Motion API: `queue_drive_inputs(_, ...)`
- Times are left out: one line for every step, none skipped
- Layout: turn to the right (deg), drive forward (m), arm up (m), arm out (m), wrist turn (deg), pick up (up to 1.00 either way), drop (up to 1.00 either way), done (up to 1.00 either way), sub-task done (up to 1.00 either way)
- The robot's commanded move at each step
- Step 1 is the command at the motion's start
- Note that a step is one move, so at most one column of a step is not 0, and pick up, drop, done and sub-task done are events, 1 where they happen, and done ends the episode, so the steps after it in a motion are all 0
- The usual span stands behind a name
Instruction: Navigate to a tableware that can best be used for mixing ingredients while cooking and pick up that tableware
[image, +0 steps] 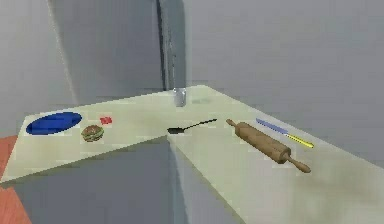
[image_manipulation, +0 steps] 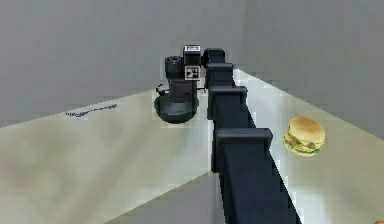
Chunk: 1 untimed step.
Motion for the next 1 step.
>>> queue_drive_inputs(0.0,0.00,-0.08,0.00,0.0,0.00,0.00,0.00,0.00)
